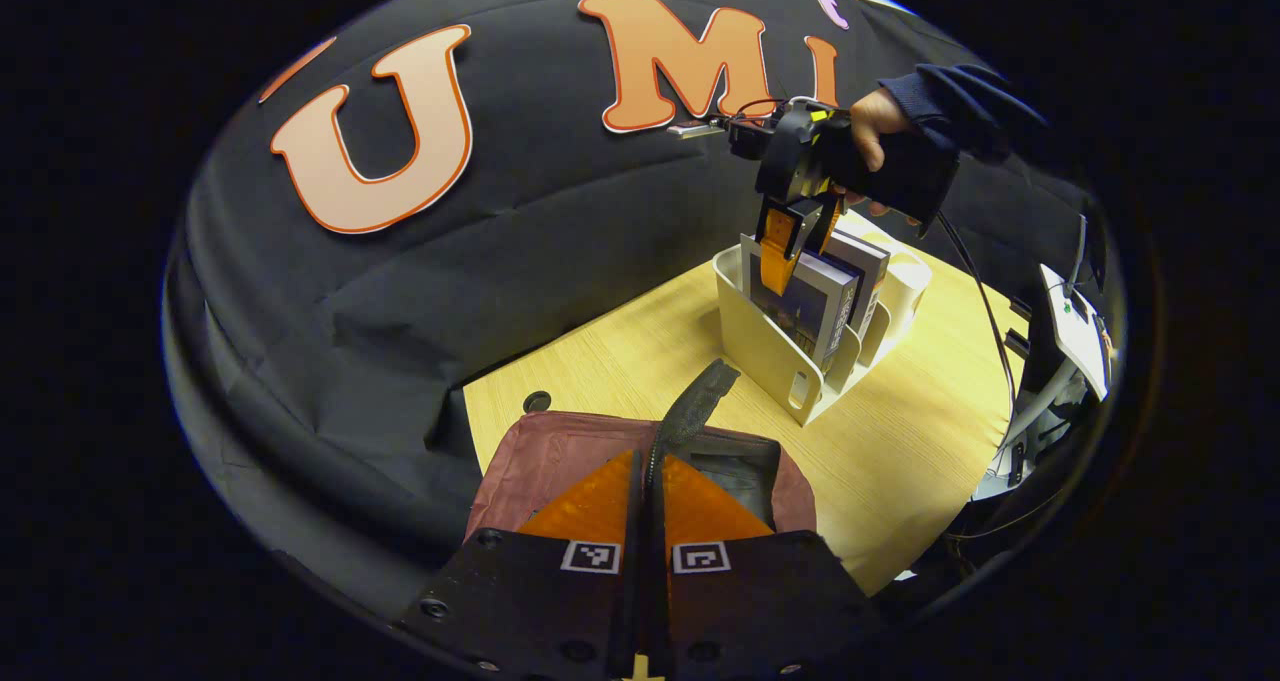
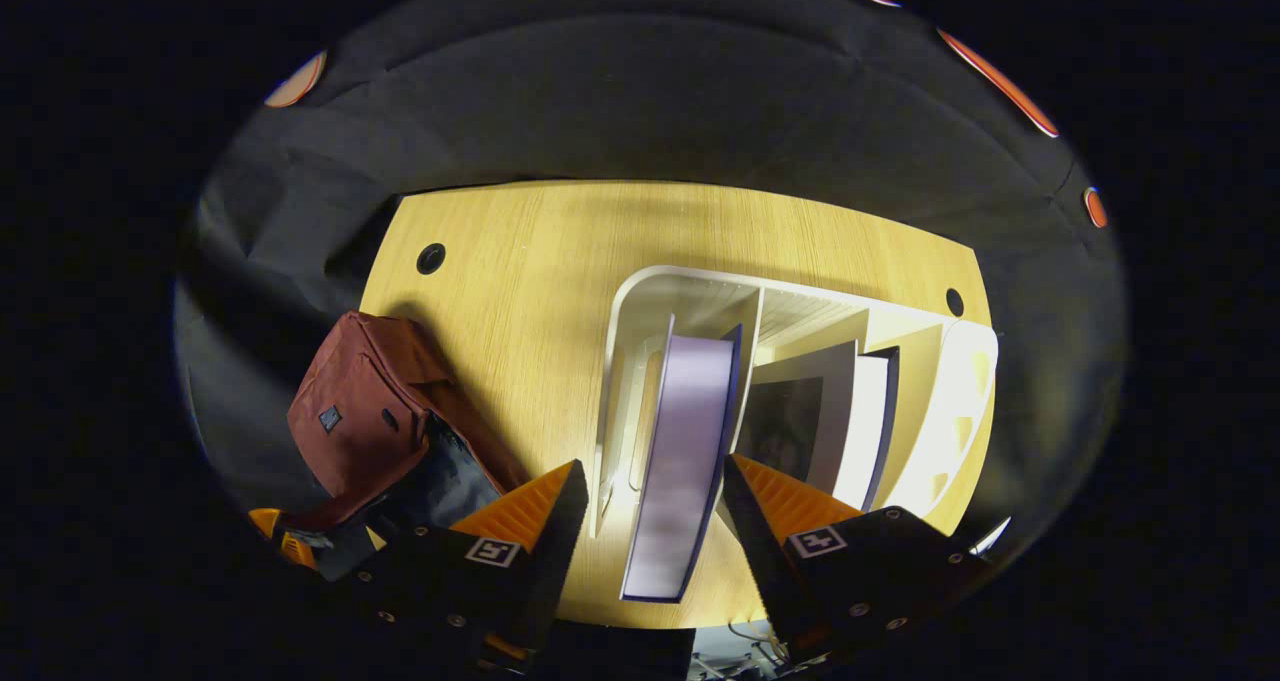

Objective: Open the schoolbag, grab two books from the bookshelf and put them into the schoolbag.

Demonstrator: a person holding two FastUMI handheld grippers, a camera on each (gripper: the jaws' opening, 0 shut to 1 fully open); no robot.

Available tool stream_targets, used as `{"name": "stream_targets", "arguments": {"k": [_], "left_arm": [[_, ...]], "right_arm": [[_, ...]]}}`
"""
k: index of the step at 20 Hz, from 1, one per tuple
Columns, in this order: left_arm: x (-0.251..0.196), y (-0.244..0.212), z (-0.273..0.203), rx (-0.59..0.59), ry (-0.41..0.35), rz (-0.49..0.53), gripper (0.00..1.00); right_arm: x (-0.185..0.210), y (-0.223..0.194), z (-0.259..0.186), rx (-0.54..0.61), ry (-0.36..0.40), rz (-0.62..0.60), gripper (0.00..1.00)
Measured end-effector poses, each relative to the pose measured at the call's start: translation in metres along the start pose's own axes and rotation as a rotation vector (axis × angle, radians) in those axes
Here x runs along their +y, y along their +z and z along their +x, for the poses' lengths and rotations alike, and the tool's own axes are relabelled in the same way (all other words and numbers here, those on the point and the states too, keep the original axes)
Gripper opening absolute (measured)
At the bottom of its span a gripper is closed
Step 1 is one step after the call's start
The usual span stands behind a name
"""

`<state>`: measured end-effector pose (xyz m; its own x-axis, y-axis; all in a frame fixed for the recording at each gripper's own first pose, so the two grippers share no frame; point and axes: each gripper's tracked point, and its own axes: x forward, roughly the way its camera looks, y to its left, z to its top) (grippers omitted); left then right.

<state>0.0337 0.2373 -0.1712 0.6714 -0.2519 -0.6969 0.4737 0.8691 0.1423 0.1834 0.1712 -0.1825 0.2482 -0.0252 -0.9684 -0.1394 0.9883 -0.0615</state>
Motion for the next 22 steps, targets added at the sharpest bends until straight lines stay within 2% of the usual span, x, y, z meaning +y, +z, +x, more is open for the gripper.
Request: {"name": "stream_targets", "arguments": {"k": [1,2,3,4,5,6,7,10,11,12,22], "left_arm": [[0.0,0.0,0.001,-0.005,-0.002,-0.001,0.05],[-0.001,-0.002,0.001,0.001,-0.004,-0.005,0.05],[0.0,-0.002,0.0,-0.003,-0.003,-0.007,0.05],[0.0,-0.002,0.001,-0.004,-0.005,-0.013,0.05],[-0.001,-0.002,0.0,-0.006,-0.006,-0.014,0.05],[-0.001,-0.004,0.001,-0.004,-0.007,-0.018,0.05],[-0.002,-0.005,0.001,-0.008,-0.008,-0.02,0.05],[-0.004,-0.006,0.001,-0.004,-0.008,-0.028,0.05],[-0.004,-0.005,0.001,-0.005,-0.006,-0.03,0.05],[-0.004,-0.004,-0.001,-0.003,-0.006,-0.032,0.05],[-0.011,-0.007,-0.001,0.004,-0.009,-0.024,0.05]], "right_arm": [[-0.001,0.002,0.0,0.006,-0.01,0.009,0.72],[-0.005,0.001,0.004,0.011,-0.018,0.016,0.57],[-0.007,0.0,0.005,0.021,-0.021,0.029,0.53],[-0.006,-0.001,0.004,0.028,-0.027,0.042,0.38],[-0.005,-0.002,0.003,0.042,-0.026,0.052,0.39],[-0.004,-0.003,0.002,0.052,-0.022,0.062,0.45],[-0.005,-0.002,0.002,0.052,-0.024,0.059,0.35],[-0.005,-0.003,0.004,0.051,-0.034,0.052,0.34],[-0.005,-0.003,0.004,0.048,-0.034,0.053,0.42],[-0.005,-0.005,0.004,0.052,-0.033,0.055,0.33],[-0.019,-0.018,-0.028,0.03,0.0,0.071,0.29]]}}
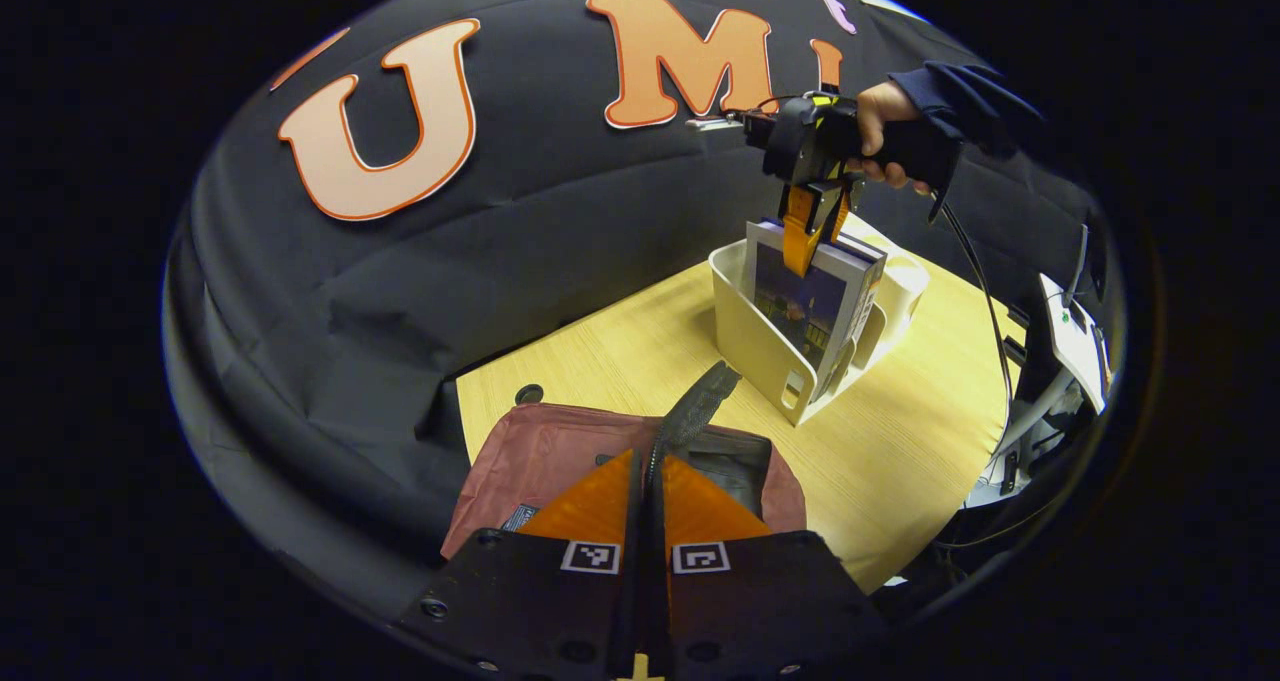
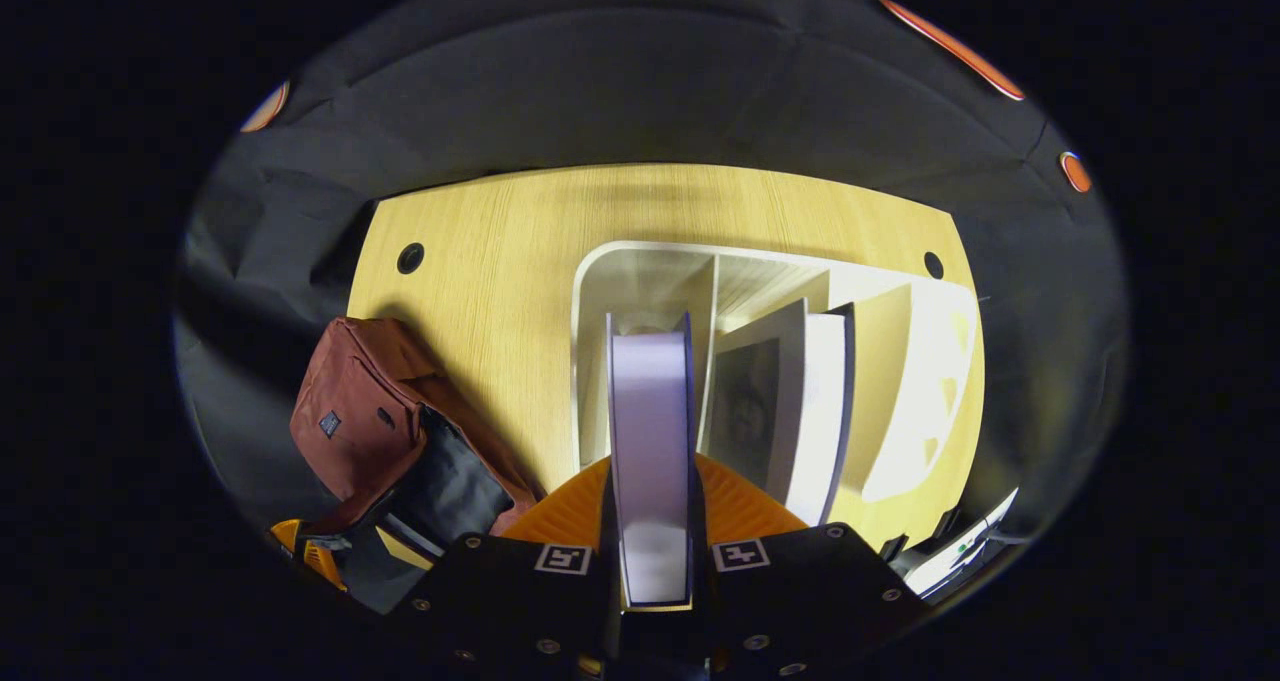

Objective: Open the schoolbag, grab two books from the bookshelf and put them into the schoolbag.

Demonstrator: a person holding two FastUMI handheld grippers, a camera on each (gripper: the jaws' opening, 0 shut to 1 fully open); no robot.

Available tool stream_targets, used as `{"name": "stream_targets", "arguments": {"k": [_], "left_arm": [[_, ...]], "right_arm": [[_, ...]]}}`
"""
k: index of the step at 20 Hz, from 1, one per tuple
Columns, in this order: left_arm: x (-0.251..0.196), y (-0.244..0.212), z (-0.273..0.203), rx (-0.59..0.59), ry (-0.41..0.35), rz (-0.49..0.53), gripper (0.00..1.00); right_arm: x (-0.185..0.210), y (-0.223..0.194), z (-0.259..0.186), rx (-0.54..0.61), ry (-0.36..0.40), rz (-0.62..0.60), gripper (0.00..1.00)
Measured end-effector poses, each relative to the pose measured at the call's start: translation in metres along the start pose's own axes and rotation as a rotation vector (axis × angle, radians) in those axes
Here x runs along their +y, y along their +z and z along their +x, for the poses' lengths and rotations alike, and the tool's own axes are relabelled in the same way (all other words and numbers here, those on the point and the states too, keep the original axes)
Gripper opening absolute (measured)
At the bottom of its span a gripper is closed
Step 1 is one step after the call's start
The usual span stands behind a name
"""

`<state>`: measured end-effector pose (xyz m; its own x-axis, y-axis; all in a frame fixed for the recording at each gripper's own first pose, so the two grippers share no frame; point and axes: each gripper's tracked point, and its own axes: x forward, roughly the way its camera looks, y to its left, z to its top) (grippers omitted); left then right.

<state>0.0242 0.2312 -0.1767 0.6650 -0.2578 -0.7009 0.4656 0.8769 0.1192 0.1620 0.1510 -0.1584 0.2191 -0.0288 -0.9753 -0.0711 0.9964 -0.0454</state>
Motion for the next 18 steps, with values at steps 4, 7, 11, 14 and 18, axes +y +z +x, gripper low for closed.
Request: {"name": "stream_targets", "arguments": {"k": [4,7,11,14,18], "left_arm": [[-0.002,0.0,0.002,0.002,-0.003,0.004,0.05],[-0.005,0.0,0.003,0.005,-0.008,0.005,0.05],[-0.005,0.002,0.003,0.006,-0.01,0.008,0.05],[-0.005,0.004,0.002,0.009,-0.012,0.023,0.05],[-0.005,0.004,0.003,0.019,-0.015,0.042,0.05]], "right_arm": [[0.0,-0.006,-0.029,-0.026,0.051,-0.001,0.29],[-0.005,-0.014,-0.057,-0.063,0.079,-0.01,0.28],[-0.014,-0.027,-0.093,-0.11,0.129,0.014,0.28],[-0.021,-0.036,-0.119,-0.163,0.18,0.04,0.28],[-0.024,-0.052,-0.142,-0.202,0.26,0.086,0.28]]}}
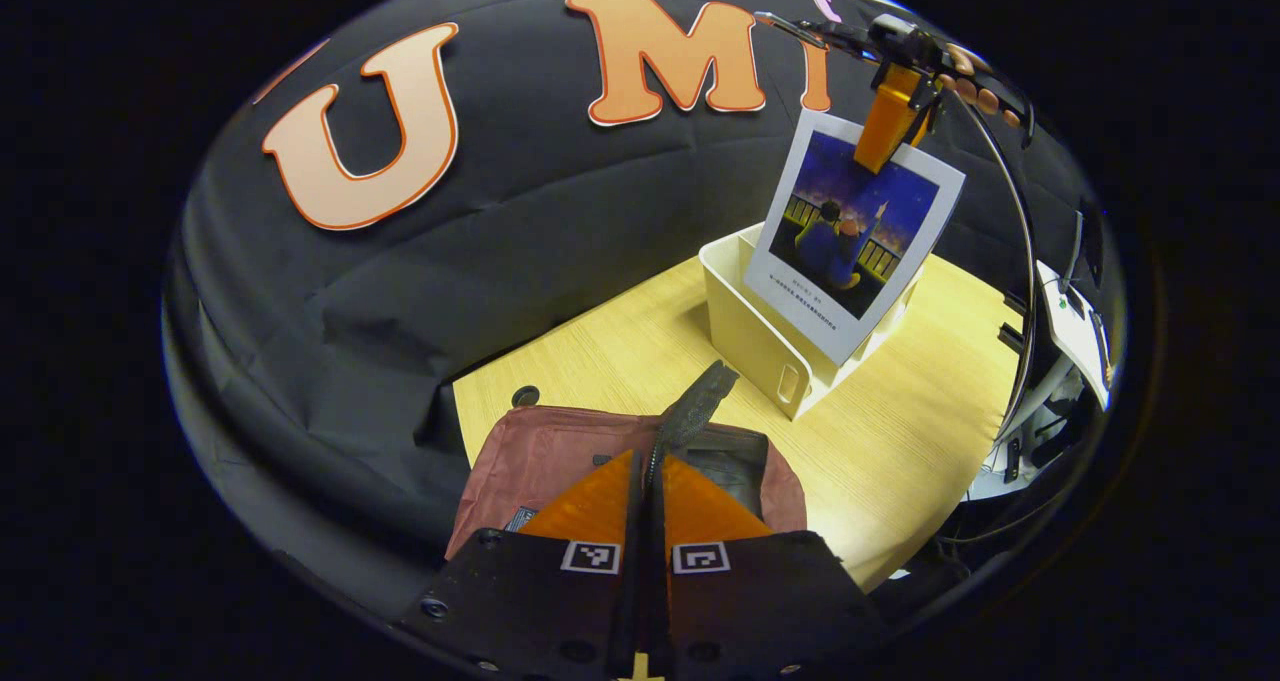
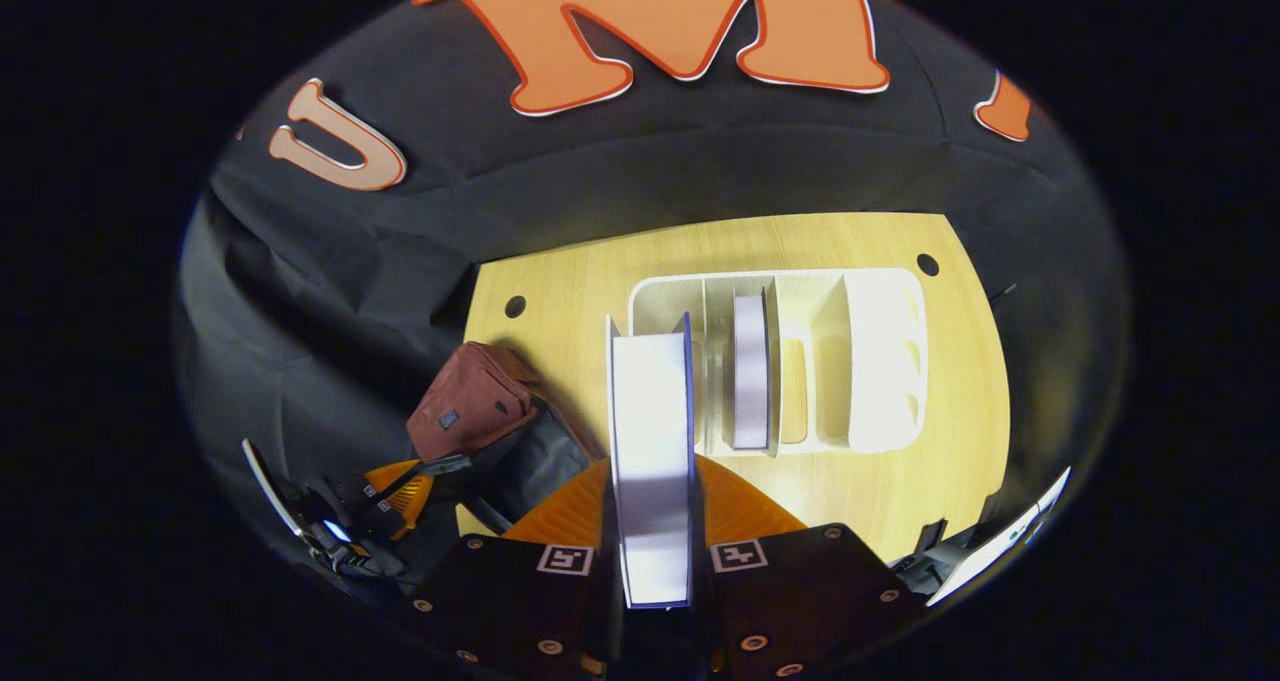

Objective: Open the schoolbag, grab two books from the bookshelf and put them into the schoolbag.

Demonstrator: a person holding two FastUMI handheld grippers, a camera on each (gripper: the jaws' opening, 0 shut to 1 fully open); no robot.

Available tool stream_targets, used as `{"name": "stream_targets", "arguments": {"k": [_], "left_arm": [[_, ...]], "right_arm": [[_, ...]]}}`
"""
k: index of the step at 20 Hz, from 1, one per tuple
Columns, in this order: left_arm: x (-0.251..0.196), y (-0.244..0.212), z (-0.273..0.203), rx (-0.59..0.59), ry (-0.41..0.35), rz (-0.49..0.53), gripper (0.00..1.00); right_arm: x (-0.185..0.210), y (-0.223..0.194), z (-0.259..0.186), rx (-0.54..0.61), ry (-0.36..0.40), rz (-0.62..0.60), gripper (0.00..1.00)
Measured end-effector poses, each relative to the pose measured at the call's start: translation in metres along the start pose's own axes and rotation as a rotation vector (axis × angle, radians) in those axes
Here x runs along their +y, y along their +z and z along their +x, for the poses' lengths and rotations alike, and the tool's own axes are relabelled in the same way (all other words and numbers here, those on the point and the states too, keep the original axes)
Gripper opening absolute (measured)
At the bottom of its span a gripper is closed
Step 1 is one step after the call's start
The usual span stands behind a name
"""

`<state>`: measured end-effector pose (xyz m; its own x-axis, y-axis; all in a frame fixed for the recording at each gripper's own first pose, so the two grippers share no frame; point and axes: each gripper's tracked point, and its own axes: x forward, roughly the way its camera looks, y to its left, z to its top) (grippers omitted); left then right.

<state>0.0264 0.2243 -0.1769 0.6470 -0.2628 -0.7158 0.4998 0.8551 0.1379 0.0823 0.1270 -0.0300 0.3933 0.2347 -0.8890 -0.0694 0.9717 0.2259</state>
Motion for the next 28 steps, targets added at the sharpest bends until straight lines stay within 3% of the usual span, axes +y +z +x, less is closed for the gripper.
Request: {"name": "stream_targets", "arguments": {"k": [7,14,19,22,23,24,28], "left_arm": [[0.007,0.003,0.001,0.013,0.0,0.018,0.05],[0.009,0.006,0.001,0.024,-0.012,0.008,0.05],[0.013,0.005,0.0,0.028,-0.012,-0.019,0.05],[0.013,0.004,-0.002,0.028,-0.011,-0.03,0.05],[0.013,0.005,-0.003,0.027,-0.011,-0.034,0.1],[0.012,0.004,-0.004,0.029,-0.011,-0.036,0.05],[0.01,0.004,-0.006,0.029,-0.012,-0.052,0.05]], "right_arm": [[0.01,-0.036,-0.01,-0.027,0.111,0.081,0.28],[0.03,-0.076,0.017,-0.018,0.245,0.178,0.27],[0.037,-0.095,0.034,-0.019,0.267,0.207,0.26],[0.046,-0.108,0.044,0.0,0.323,0.235,0.26],[0.05,-0.114,0.049,0.008,0.343,0.252,0.26],[0.055,-0.118,0.054,0.006,0.365,0.269,0.26],[0.076,-0.137,0.083,0.036,0.424,0.34,0.25]]}}
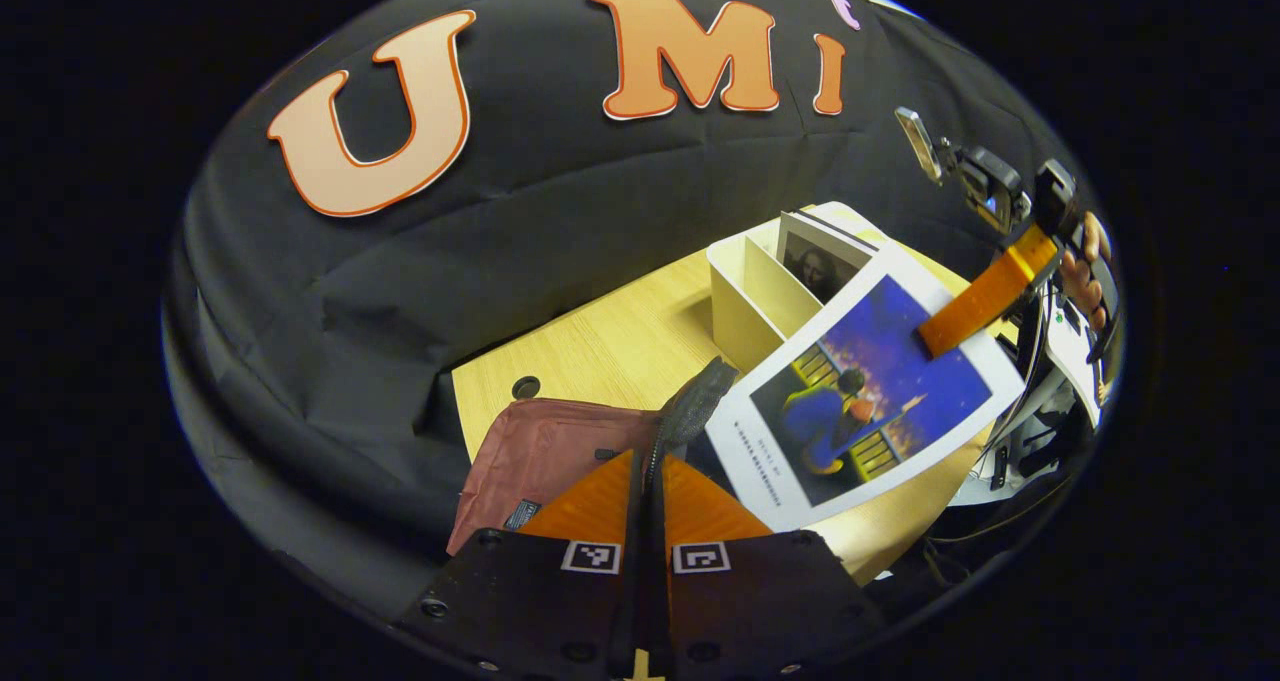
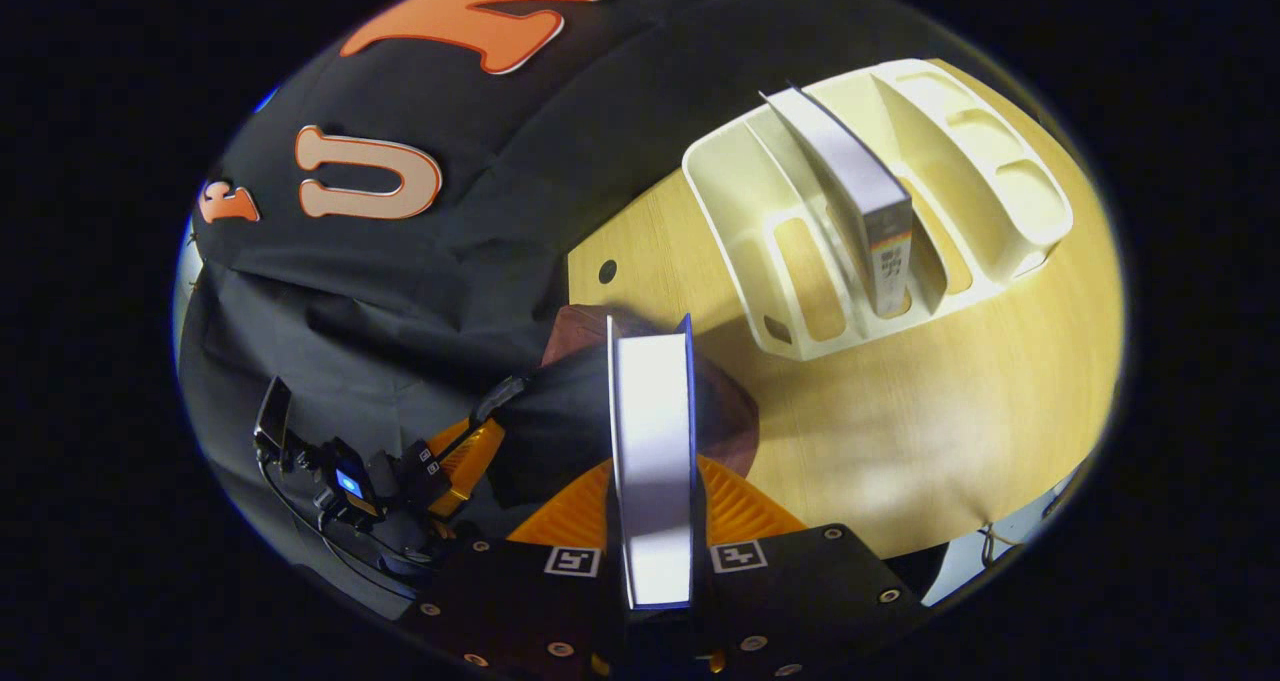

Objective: Open the schoolbag, grab two books from the bookshelf and put them into the schoolbag.

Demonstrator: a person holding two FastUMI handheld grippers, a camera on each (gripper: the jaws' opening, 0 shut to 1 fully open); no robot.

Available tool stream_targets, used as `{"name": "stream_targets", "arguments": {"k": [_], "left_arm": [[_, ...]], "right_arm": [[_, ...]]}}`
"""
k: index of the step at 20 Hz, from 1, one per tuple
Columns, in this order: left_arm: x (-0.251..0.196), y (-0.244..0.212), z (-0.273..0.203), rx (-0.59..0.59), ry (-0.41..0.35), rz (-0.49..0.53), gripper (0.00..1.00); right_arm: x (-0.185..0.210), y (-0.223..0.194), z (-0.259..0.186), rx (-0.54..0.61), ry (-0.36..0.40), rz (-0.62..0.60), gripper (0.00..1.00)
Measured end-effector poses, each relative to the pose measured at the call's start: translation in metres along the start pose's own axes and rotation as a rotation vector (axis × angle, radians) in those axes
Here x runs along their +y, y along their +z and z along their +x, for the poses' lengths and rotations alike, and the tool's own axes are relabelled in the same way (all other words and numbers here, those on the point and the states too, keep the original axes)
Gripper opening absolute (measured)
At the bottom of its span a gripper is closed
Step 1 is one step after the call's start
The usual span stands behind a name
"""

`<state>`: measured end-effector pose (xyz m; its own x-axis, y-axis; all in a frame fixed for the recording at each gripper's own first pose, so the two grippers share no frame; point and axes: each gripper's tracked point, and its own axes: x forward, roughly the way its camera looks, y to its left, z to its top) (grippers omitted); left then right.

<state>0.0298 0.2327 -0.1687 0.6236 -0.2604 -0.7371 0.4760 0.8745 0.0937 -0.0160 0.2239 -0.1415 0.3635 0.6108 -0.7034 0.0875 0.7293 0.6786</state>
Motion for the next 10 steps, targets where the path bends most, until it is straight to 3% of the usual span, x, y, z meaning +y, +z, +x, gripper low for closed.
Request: {"name": "stream_targets", "arguments": {"k": [10], "left_arm": [[-0.01,-0.001,-0.007,-0.011,-0.011,-0.027,0.05]], "right_arm": [[0.013,-0.023,0.075,-0.013,0.099,0.107,0.25]]}}
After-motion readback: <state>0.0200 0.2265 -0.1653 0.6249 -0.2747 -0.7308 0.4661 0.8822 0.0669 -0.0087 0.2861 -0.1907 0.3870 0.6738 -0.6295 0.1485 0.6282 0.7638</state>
